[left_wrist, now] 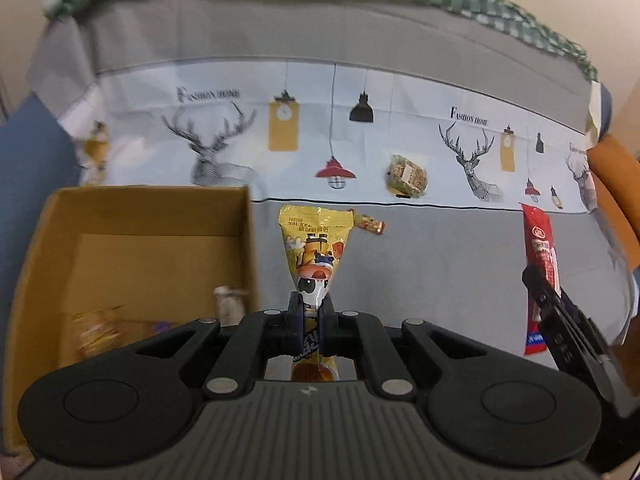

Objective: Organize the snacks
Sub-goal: 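Carry the red wafer packet and yellow candy over the box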

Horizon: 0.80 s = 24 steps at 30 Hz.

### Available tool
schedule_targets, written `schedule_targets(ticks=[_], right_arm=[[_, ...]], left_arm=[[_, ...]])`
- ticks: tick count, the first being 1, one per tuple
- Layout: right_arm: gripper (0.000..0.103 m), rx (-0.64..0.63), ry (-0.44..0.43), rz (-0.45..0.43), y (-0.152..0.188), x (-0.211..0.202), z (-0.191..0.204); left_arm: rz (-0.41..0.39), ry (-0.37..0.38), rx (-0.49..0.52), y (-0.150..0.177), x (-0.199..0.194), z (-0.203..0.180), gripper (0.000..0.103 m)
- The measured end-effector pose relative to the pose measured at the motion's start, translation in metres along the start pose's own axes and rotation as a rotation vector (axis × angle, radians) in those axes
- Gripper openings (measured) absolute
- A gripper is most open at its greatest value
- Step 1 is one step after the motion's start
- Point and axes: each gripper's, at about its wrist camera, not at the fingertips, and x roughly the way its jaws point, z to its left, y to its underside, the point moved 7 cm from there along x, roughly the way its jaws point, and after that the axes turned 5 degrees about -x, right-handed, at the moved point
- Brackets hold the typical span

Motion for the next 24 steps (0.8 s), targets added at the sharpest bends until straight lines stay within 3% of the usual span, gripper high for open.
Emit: schedule_targets(ticks=[7, 13, 18, 24], right_arm=[[0.038, -0.109, -0.198, 0.05, -0.001, -0.121, 0.069], [0.038, -0.192, -0.309, 0.078, 0.011, -0.205, 0.124], [0.038, -0.265, -0.362, 0.076, 0.021, -0.25, 0.156], [0.039, -0.322, -0.4, 0.063, 0.023, -0.274, 0.179]], left_arm=[[-0.07, 0.011, -0.012, 0.066, -0.098, 0.036, 0.007], [-0.102, -0.002, -0.041, 0.127, -0.156, 0.07, 0.007], [-0.124, -0.008, -0.087, 0.161, -0.18, 0.093, 0.007], [-0.168, 0.002, -0.12, 0.174, -0.201, 0.107, 0.007]])
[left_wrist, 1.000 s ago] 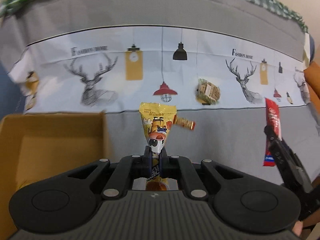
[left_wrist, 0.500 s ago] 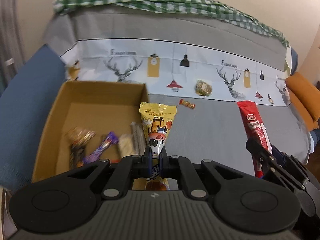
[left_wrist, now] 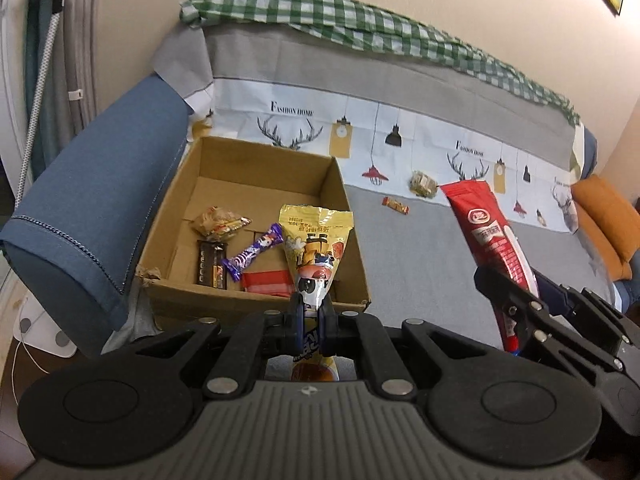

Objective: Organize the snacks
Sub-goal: 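Carry the red wafer packet and yellow candy over the box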

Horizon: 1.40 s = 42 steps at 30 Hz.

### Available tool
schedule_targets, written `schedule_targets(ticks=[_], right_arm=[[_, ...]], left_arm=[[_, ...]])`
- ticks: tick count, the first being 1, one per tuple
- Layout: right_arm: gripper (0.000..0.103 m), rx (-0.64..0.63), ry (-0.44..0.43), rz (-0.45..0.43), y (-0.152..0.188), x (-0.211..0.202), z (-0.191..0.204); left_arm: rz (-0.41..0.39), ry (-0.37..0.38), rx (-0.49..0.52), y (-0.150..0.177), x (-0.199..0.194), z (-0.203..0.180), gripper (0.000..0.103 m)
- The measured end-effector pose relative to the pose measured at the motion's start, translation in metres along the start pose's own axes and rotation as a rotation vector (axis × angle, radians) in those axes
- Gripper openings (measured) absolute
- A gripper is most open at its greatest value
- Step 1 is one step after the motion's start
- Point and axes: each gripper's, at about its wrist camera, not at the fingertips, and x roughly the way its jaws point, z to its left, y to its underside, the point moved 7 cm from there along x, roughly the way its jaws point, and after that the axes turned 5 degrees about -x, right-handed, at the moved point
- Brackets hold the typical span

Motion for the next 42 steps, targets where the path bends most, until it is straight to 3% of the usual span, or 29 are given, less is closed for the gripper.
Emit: schedule_targets(ticks=[16, 42], right_arm=[[0.039, -0.058, -0.007, -0.003, -0.007, -0.005, 0.016], [0.039, -0.049, -0.027, 0.054, -0.003, 0.016, 0.016]], left_arm=[[-0.028, 0.016, -0.034, -0.004, -0.007, 0.012, 0.007], [0.01, -0.004, -0.048, -0.012, 0.019, 0.019, 0.007]])
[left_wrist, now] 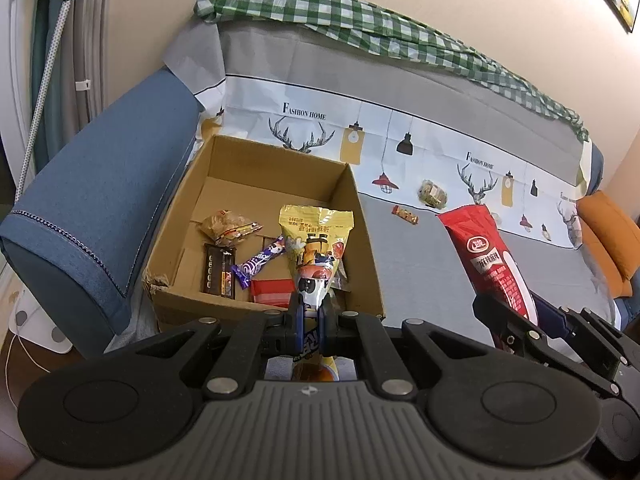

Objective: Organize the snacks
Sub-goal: 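Carry the red wafer packet and yellow candy over the box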

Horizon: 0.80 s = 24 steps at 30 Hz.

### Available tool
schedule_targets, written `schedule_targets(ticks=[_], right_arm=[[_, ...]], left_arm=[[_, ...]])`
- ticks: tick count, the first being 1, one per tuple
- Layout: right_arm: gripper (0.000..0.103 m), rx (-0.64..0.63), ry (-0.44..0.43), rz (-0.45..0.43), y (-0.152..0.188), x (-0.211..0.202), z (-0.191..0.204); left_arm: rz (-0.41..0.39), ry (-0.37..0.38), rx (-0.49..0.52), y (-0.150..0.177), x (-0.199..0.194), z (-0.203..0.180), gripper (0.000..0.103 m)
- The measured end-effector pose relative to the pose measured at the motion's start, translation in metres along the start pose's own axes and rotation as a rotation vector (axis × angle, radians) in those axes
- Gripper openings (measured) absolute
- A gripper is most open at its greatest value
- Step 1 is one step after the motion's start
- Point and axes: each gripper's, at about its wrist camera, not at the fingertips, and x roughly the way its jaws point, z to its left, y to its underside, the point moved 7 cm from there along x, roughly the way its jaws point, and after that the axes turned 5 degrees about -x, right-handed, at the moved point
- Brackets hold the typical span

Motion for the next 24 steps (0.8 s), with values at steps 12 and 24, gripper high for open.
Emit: schedule_targets(ticks=[12, 24], right_arm=[[0.039, -0.023, -0.013, 0.015, -0.002, 0.02, -0.002], [0.039, -0.014, -0.034, 0.007, -0.02, 0.063, 0.001]], left_arm=[[-0.015, -0.024, -0.01, -0.02, 0.015, 0.009, 0.007], [-0.022, -0.041, -0.019, -0.057, 0.045, 0.025, 0.007]])
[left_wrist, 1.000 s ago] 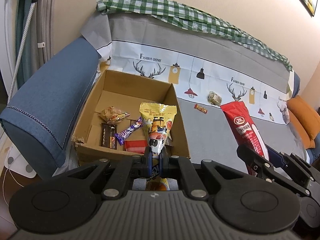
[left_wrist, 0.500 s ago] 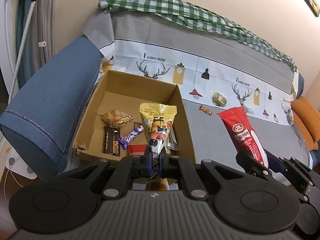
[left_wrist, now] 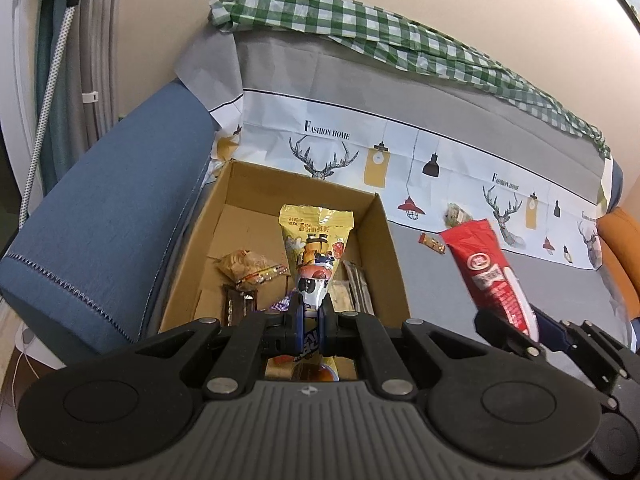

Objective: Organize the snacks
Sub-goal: 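Carry the red wafer packet and yellow candy over the box, then open both tools to drop the red packet and yellow candy into the box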

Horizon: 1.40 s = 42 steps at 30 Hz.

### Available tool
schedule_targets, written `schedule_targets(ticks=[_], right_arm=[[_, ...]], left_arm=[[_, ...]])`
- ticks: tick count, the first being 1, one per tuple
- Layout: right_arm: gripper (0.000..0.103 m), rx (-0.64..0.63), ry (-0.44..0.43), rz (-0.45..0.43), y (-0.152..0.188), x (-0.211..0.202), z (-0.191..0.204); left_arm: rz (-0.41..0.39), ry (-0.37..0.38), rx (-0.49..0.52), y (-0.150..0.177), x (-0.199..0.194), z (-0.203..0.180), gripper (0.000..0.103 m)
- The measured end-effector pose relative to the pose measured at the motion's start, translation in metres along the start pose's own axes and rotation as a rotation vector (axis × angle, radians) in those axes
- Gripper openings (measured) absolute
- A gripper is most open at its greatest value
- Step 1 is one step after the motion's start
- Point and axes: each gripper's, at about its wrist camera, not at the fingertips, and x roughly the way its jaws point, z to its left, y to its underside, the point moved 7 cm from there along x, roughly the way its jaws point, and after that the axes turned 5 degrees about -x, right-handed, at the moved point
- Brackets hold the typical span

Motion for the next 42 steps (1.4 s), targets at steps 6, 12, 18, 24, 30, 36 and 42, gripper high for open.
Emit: schedule_targets(ticks=[6, 12, 18, 24, 30, 36, 42], right_arm=[[0.039, 0.017, -0.013, 0.031, -0.002, 0.042, 0.0], [0.039, 0.049, -0.016, 0.081, 0.003, 0.085, -0.003], [0.039, 0.072, -0.023, 0.13, 0.01, 0.125, -0.004], [0.039, 0.083, -0.033, 0.167, 0.02, 0.158, -0.005], [0.039, 0.099, -0.033, 0.207, 0.033, 0.18, -0.007], [0.039, 0.108, -0.026, 0.234, 0.042, 0.197, -0.009], [0.065, 0.186, -0.037, 0.218, 0.036, 0.204, -0.02]], left_arm=[[0.038, -0.019, 0.0, -0.016, 0.037, 0.009, 0.007], [0.08, -0.032, -0.006, -0.028, 0.079, 0.018, 0.007], [0.116, -0.059, -0.007, -0.034, 0.118, 0.028, 0.007], [0.15, -0.089, -0.004, -0.033, 0.153, 0.037, 0.007], [0.191, -0.107, 0.002, -0.024, 0.181, 0.043, 0.007], [0.222, -0.125, 0.019, -0.019, 0.202, 0.048, 0.007], [0.159, -0.162, 0.077, -0.038, 0.193, 0.045, 0.101]])
